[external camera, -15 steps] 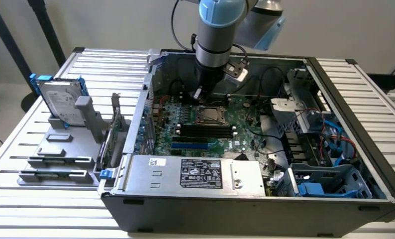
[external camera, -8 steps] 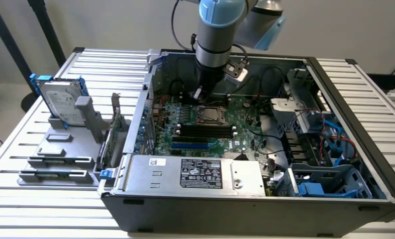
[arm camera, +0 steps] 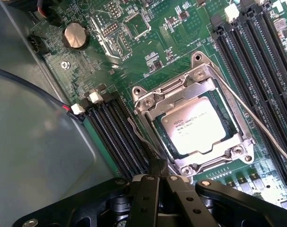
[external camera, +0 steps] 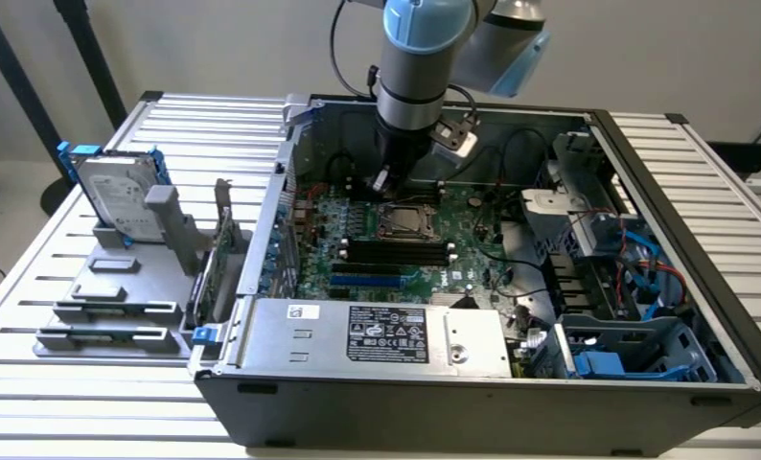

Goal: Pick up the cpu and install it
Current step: 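Install the first cpu locking lever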

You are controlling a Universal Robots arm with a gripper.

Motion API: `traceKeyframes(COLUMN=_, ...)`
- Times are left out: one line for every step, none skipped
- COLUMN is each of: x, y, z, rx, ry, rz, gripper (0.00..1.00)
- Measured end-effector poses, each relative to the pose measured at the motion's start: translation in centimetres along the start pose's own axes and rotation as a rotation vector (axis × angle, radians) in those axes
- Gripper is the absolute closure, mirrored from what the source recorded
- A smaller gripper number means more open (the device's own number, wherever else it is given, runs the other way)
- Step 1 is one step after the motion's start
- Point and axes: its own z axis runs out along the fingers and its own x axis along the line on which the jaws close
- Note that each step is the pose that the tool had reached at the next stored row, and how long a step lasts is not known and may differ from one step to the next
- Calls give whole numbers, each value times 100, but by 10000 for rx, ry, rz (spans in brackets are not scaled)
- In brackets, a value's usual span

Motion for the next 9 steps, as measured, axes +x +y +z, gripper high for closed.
traceKeyframes(x=0, y=2, z=3, rx=-2, ry=1, rz=0, gripper=89)
traceKeyframes(x=1, y=4, z=5, rx=-3, ry=1, rz=-2, gripper=89)
traceKeyframes(x=3, y=6, z=6, rx=-5, ry=1, rz=-2, gripper=89)
traceKeyframes(x=5, y=6, z=9, rx=-6, ry=2, rz=-1, gripper=89)
traceKeyframes(x=9, y=4, z=11, rx=-8, ry=2, rz=-1, gripper=89)
traceKeyframes(x=14, y=2, z=13, rx=-6, ry=3, rz=-3, gripper=89)
traceKeyframes(x=17, y=1, z=16, rx=-5, ry=7, rz=-4, gripper=89)
traceKeyframes(x=20, y=-1, z=18, rx=-5, ry=6, rz=-4, gripper=89)
traceKeyframes(x=21, y=-1, z=19, rx=-6, ry=6, rz=-4, gripper=89)
